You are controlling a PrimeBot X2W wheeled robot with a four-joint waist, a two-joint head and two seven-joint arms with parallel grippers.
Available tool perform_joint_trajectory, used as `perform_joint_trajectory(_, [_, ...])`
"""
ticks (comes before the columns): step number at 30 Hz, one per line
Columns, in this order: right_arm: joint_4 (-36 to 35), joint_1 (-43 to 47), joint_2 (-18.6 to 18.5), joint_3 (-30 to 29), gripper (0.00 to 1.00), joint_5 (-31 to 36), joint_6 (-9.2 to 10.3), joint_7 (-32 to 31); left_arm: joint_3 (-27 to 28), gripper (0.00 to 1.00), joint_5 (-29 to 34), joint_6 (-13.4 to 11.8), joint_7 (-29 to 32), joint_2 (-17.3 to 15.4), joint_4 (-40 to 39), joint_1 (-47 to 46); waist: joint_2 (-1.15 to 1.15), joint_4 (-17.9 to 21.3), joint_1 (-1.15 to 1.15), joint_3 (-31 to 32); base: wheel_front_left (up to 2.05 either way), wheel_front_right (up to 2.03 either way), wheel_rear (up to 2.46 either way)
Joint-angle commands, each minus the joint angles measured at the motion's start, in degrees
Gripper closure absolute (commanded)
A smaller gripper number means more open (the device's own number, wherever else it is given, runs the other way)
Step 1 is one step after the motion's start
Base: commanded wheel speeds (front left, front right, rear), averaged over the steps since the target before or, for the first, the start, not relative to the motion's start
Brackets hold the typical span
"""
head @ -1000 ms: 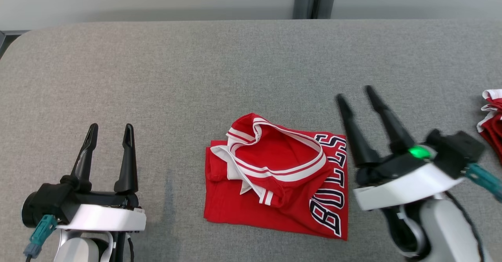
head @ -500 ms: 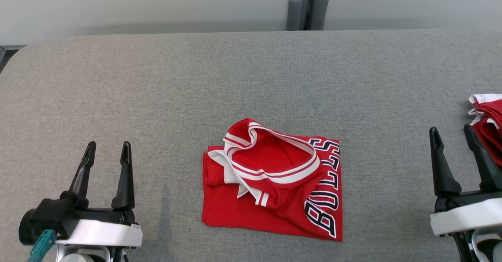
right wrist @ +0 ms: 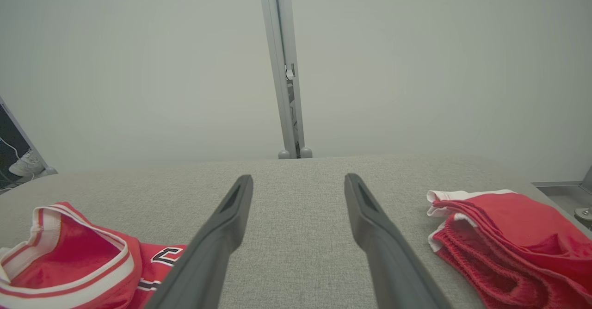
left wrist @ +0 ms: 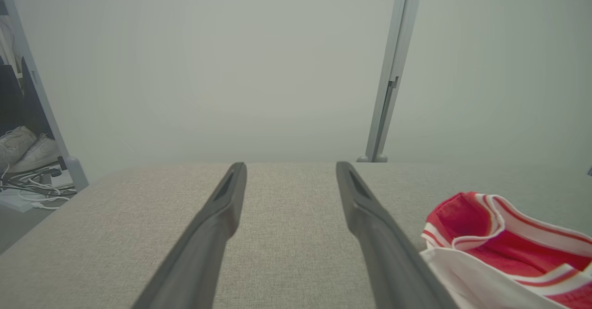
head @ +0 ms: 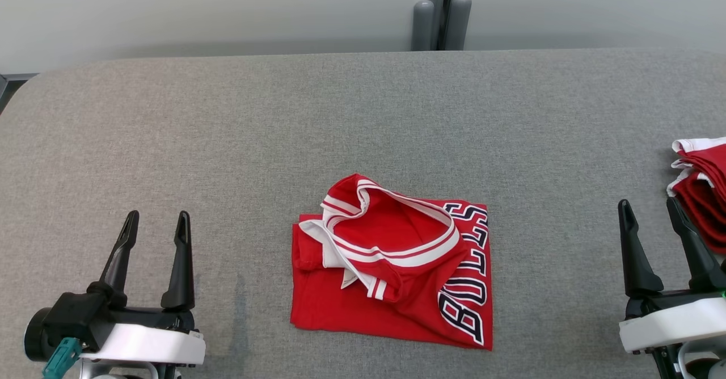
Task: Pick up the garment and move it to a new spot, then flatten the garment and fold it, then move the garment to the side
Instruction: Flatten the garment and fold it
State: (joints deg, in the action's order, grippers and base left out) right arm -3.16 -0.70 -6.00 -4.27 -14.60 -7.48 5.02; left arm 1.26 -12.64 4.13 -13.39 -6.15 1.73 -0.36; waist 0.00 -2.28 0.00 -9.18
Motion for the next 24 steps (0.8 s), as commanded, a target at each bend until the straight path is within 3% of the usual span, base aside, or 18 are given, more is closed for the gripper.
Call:
perform_joint_trajectory(1, [0.13, -0.29, -0.21, -0.03, 0.0, 0.06, -0.04, -0.2, 0.04, 0.0, -0.09, -0.34, 0.1, -0.26, -0.54, 0.1, 0.0, -0.08, 0.0, -0.08, 0.0, 0.0, 0.0])
perform_joint_trajectory(8, [0.96, -0.64, -0.61, 0.23, 0.0, 0.05, -0.04, -0.57, -0.19, 0.0, -0.46, -0.82, 0.32, -0.32, -0.93, 0.19, 0.0, -0.3, 0.0, -0.08, 0.0, 0.0, 0.0])
perform_joint_trajectory(9, [1.36, -0.69, -0.75, 0.36, 0.56, -0.12, -0.04, -0.87, -0.24, 0.0, -0.46, -0.78, 0.31, -0.33, -0.98, 0.19, 0.0, -0.33, 0.0, -0.08, 0.0, 0.0, 0.0])
perform_joint_trajectory(10, [1.61, -0.79, -0.83, 0.59, 1.0, -0.25, -0.04, -1.0, -0.29, 0.0, -0.53, -0.83, 0.34, -0.32, -1.01, 0.15, 0.0, -0.37, 0.0, -0.08, 0.0, 0.0, 0.0])
perform_joint_trajectory(15, [4.46, -2.58, -1.36, 4.25, 1.0, -1.11, -0.04, -1.26, -0.6, 0.0, -0.61, -1.03, 0.43, -0.44, -1.31, -0.59, 0.0, -0.65, 0.0, -0.7, 0.0, 0.0, 0.0])
perform_joint_trajectory(24, [15.62, -9.38, -0.94, 18.42, 1.0, -4.6, -0.04, 0.36, -1.5, 0.0, -1.02, -1.12, -0.21, 0.05, -0.76, -2.74, 0.0, -2.82, 0.0, -2.4, 0.0, 0.0, 0.0])
